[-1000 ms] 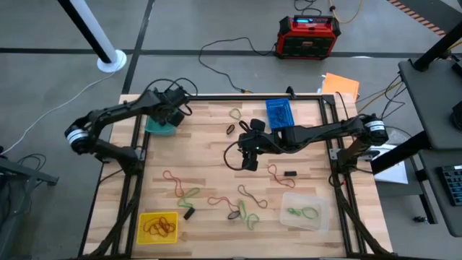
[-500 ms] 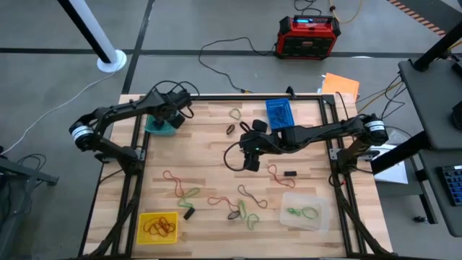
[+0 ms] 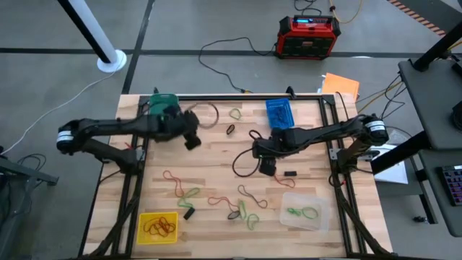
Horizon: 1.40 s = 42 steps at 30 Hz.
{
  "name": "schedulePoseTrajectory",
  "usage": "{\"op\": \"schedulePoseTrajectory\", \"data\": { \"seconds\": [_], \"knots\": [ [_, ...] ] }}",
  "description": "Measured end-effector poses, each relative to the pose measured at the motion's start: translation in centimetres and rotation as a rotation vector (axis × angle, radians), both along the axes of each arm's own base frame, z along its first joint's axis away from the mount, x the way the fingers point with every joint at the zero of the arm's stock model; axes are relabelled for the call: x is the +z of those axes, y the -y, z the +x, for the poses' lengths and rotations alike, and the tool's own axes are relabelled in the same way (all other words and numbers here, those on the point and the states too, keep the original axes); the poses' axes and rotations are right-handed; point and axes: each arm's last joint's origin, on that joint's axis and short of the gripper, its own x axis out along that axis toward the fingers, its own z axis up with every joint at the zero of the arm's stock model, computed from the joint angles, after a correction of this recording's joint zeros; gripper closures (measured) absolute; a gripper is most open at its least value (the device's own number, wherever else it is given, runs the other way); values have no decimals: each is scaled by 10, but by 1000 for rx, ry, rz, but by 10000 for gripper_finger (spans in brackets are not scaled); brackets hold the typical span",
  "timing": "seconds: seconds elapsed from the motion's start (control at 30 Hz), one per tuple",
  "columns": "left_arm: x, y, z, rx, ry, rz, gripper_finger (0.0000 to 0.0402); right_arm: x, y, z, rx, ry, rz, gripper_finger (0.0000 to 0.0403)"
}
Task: Sort rubber bands into baskets
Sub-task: Put the red rubber band into the yellow basket
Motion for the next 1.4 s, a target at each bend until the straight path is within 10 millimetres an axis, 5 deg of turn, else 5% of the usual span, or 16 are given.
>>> {"op": "schedulePoseTrajectory", "data": {
  "seconds": [0.3,0.47,1.07,1.4],
  "knots": [
    [-2,72,7,-455,60,-1,249,-34,-9,-23,-214,-102,208,202],
    [-12,94,3,-570,45,-22,249,-44,-12,-30,-324,-134,253,202],
    [-24,98,3,-568,159,-26,249,-54,-16,-23,-369,-26,304,202],
    [-24,99,6,-608,213,18,249,-78,-34,-19,-387,-107,299,202]
  ]
}}
